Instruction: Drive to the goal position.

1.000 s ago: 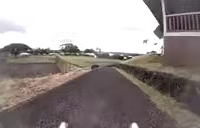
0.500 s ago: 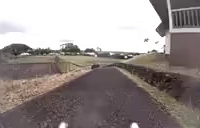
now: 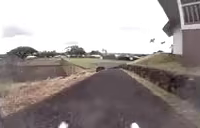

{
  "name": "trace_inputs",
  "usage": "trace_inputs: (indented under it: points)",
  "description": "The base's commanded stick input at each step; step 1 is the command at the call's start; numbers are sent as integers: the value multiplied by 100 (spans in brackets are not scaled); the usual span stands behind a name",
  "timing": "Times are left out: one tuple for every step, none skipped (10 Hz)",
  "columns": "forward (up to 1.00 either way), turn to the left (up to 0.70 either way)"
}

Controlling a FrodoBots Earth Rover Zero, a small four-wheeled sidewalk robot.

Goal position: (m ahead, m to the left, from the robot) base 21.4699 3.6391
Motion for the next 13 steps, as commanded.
trace_inputs:
  points:
    - [85,0]
    - [85,0]
    - [85,0]
    - [85,0]
    - [85,0]
    - [85,0]
    - [85,-3]
    - [85,-27]
    - [85,-25]
    - [85,-2]
    - [85,0]
    - [85,0]
    - [85,0]
